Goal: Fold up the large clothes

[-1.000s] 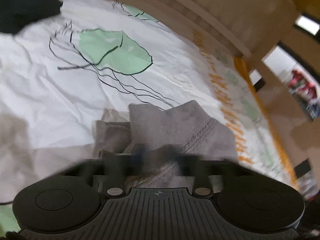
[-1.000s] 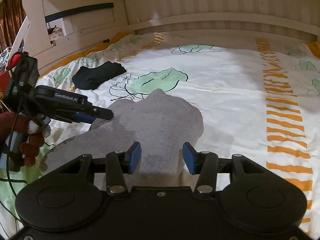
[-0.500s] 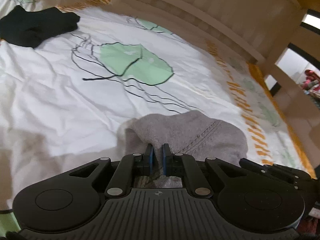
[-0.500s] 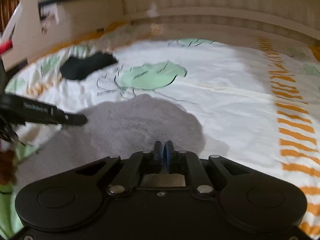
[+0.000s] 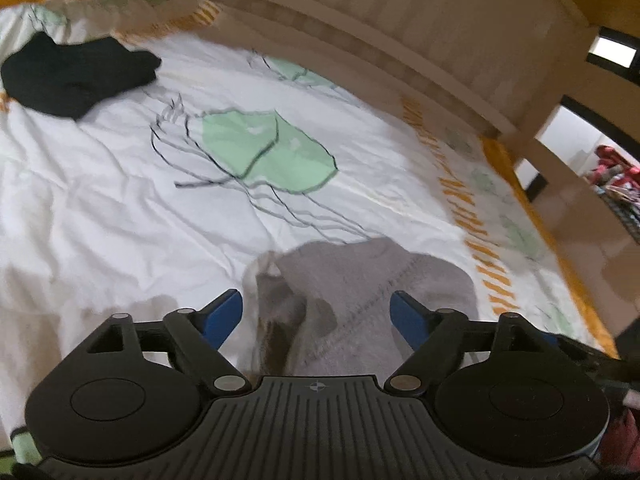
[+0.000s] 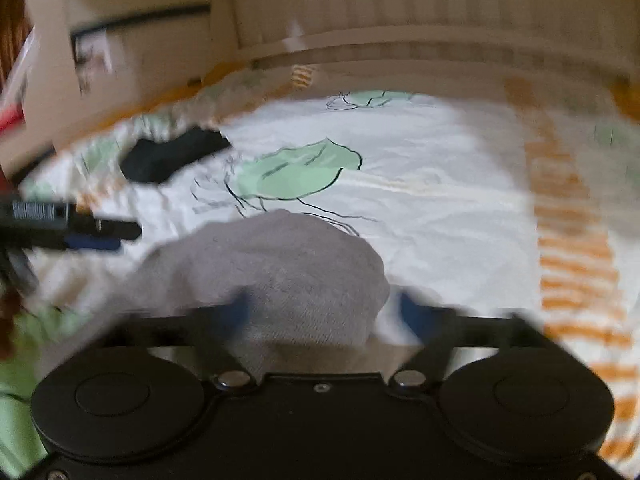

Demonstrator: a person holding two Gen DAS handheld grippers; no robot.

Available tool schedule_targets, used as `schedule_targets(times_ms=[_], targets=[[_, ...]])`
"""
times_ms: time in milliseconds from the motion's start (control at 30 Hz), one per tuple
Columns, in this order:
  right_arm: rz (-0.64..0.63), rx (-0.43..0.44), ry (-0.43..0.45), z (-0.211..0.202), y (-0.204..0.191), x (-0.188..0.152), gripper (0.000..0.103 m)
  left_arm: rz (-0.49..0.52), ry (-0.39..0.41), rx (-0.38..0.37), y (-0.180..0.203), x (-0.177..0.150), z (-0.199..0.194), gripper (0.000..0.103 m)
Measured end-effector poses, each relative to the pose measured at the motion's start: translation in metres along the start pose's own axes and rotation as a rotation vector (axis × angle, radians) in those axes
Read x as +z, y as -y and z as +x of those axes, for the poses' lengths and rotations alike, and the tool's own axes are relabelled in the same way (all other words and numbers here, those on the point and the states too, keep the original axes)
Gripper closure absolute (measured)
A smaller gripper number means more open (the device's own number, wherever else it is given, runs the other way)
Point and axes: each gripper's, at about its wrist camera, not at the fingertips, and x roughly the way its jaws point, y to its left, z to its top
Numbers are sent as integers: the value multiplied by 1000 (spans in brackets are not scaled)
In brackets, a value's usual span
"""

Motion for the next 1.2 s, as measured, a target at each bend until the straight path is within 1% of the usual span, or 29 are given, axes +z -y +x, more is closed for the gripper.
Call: schedule_targets(times_ms=[67,167,200,267,367,433,500,600,633,667,700,733,767,833,900,1000,1100,1200], targets=[[104,71,-22,-6,19,-3,9,-9,-49,-21,-3,-2,6,21],[267,175,-65,-3,44,-12,9,-41,-149,-70,-11,-7,22,20],[318,202,-80,1,50,-16,9,-57,-182,-93,-14,-9,29,20],[384,238,-108,9,59,-22,9,-82,-218,-96,-20,-14,37,20],[436,287,-154,26,66,-29,9,-101,-257,-97,-26,-17,50,16],[464,327,-186,39,69,-34,8,-124,-281,-120,-31,-18,57,13],[508,379,-190,50,72,-38,7,-153,-308,-155,-37,-18,65,12],[535,435,-182,65,74,-36,8,-174,-318,-206,-40,-17,74,12],[536,453,-183,70,74,-34,9,-173,-322,-223,-39,-17,78,10],[532,465,-188,74,73,-32,17,-162,-327,-236,-37,-16,80,10],[522,458,-197,77,71,-30,24,-138,-336,-247,-33,-16,82,10],[508,458,-207,80,70,-28,35,-117,-340,-254,-28,-16,84,9],[494,463,-204,79,70,-27,38,-96,-345,-263,-22,-16,85,9],[440,454,-192,71,69,-21,41,-66,-348,-274,-9,-15,88,8],[382,443,-185,59,69,-13,42,-60,-348,-289,3,-12,94,8],[325,408,-177,48,80,7,42,-30,-341,-321,34,-6,115,8],[298,335,-156,36,109,27,42,-7,-337,-353,72,2,146,8],[258,241,-136,20,145,44,42,20,-318,-373,117,13,180,8]])
